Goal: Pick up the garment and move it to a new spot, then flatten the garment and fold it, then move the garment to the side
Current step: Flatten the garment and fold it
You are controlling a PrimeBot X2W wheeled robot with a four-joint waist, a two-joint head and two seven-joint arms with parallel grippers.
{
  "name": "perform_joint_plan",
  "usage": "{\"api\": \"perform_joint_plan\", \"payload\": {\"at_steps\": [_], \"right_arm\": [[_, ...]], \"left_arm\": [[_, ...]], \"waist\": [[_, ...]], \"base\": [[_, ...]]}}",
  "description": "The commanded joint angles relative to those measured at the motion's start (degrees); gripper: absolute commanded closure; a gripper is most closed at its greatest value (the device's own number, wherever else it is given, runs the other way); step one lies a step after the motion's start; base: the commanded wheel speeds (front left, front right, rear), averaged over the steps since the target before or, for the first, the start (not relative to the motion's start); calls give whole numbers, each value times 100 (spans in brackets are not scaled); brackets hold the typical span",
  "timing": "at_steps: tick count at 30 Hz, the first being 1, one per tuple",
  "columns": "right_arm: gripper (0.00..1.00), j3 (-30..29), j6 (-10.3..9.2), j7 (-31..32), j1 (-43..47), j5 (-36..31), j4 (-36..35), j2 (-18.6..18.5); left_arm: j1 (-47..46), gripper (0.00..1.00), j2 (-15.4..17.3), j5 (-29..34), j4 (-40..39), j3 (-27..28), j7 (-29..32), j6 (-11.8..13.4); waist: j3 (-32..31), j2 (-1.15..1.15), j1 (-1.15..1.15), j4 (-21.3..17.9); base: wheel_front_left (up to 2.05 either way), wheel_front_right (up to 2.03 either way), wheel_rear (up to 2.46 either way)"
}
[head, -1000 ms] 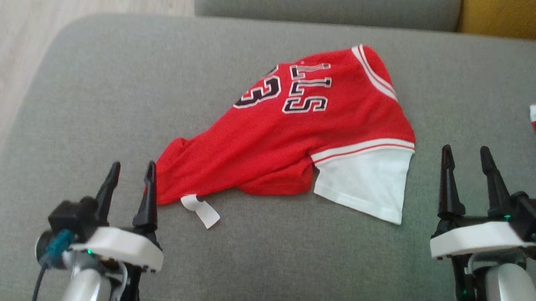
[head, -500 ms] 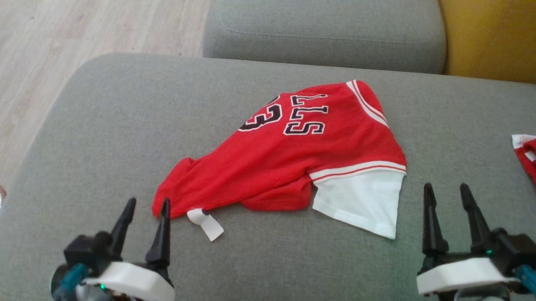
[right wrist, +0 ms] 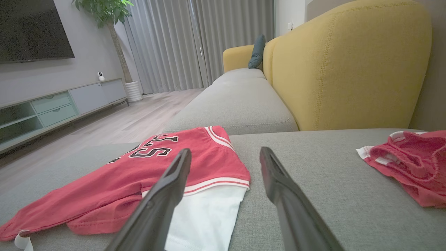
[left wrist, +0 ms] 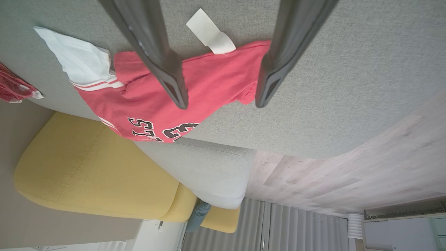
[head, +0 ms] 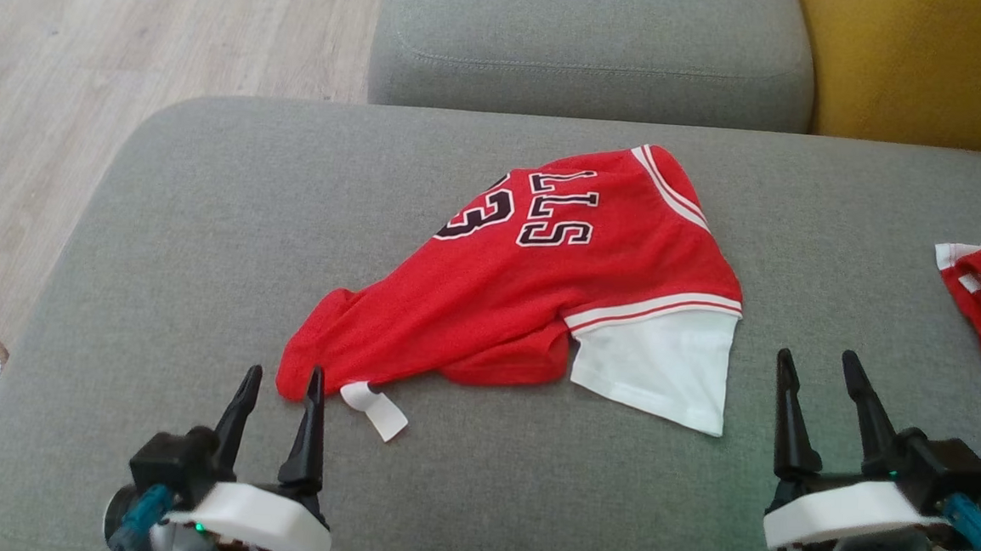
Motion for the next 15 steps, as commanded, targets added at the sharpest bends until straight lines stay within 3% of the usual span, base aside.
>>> {"api": "perform_joint_plan", "payload": {"at_steps": [1,10,15], "right_arm": [[0,115,37,-85,-242,-1,-153,-29],[0,1,37,294,-267,-50,195,-29],[0,7,37,592,-438,16,822,-29]], "left_arm": [[-246,0,-5,-42,-207,184,-29,33],[-261,0,-6,-72,-220,134,-29,62],[-310,0,-6,-128,-224,51,-29,95]], "waist": [[4,0,0,5],[121,0,0,72],[307,0,0,217]], "base": [[0,0,0],[0,0,0],[0,0,0]]}}
